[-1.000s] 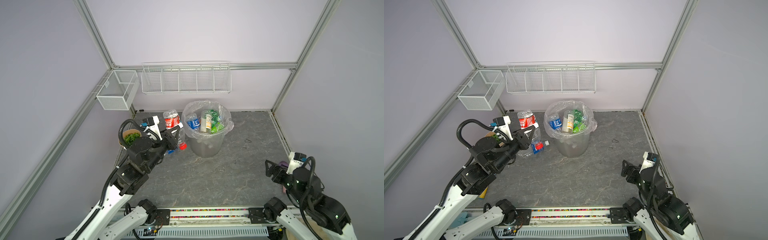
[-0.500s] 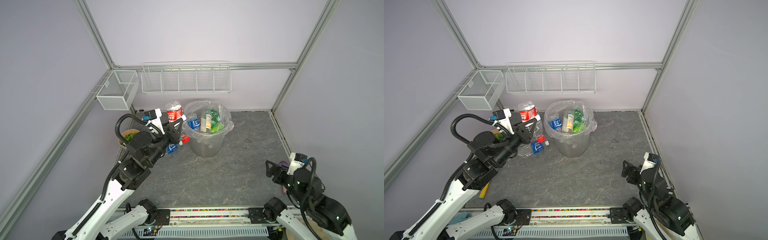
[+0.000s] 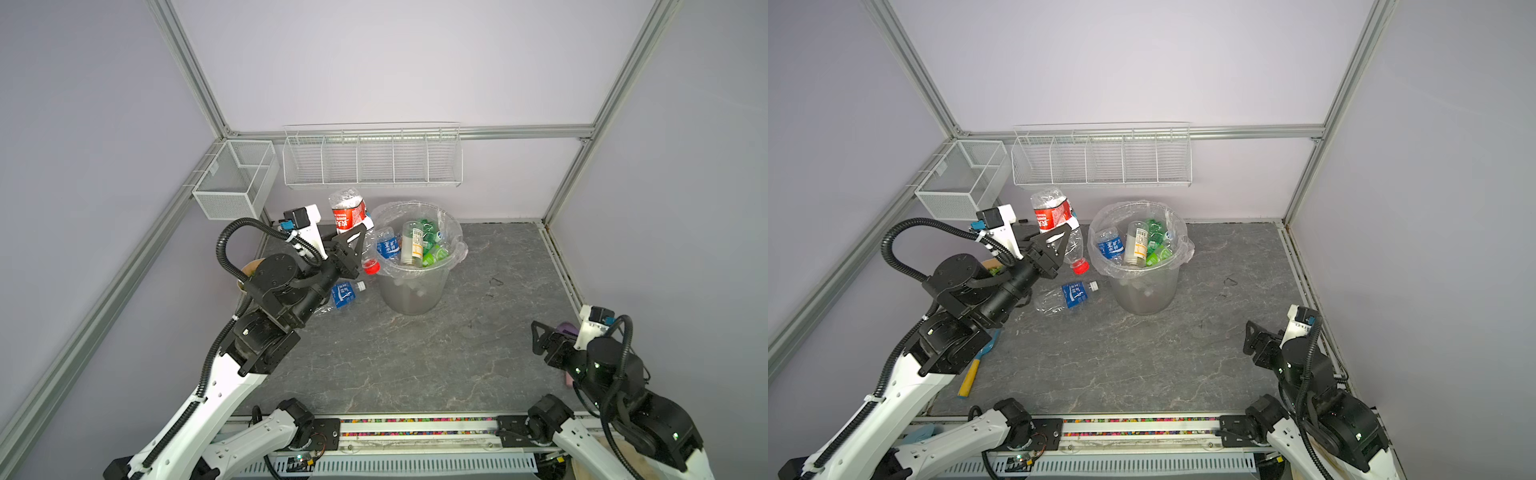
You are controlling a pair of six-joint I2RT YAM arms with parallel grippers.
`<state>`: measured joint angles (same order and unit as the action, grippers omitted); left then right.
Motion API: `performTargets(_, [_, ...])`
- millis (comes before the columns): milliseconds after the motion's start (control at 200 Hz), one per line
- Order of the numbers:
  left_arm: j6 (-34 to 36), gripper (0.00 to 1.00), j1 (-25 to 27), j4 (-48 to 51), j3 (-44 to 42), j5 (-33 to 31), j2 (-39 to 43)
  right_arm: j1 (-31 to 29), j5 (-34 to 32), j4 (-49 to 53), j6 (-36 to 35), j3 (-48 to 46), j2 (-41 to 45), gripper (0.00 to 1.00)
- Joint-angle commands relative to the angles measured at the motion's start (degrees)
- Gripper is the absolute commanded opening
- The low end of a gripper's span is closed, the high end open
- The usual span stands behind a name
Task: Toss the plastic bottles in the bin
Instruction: 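Lift the red-label bottle upright with the left gripper toward the bin, then swing the red-label bottle over the bin and open the left gripper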
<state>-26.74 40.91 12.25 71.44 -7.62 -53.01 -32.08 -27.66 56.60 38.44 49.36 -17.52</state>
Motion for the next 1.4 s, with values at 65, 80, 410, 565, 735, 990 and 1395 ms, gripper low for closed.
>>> performTargets(65, [2.2, 0.16, 0.5, -1.2, 2.6, 0.5, -1.2, 0.0, -1.3, 0.0, 0.9, -0.5, 0.3, 0.89])
performTargets(80, [2.2, 0.16, 0.6, -1.2, 2.7, 0.5, -1.3, -0.1, -1.3, 0.0, 0.9, -0.5, 0.3, 0.89])
performTargets(410, [4.8, 0.15, 1.5, -0.5, 5.7, -0.2, -4.9, -0.1, -1.5, 0.5, 0.9, -0.6, 0.7, 0.89])
performTargets(565, [5.7, 0.15, 2.2, -0.9, 7.4, -0.3, -7.5, -0.1, -1.6, 0.6, 0.9, -0.5, 1.2, 0.89])
performTargets(735, [6.3, 0.15, 2.7, -1.0, 9.4, 0.3, -10.9, -0.1, -1.9, 1.0, 1.0, -0.4, 1.4, 0.88])
performTargets(990, [5.8, 0.15, 3.4, -2.4, 12.6, 2.0, -17.5, -0.1, -2.0, 1.4, 0.8, 0.4, 1.5, 0.88])
performTargets(1395, [7.6, 1.00, 3.6, 42.7, 57.6, 0.1, -47.0, -0.1, -0.9, 1.5, 0.8, 2.9, 0.6, 0.88])
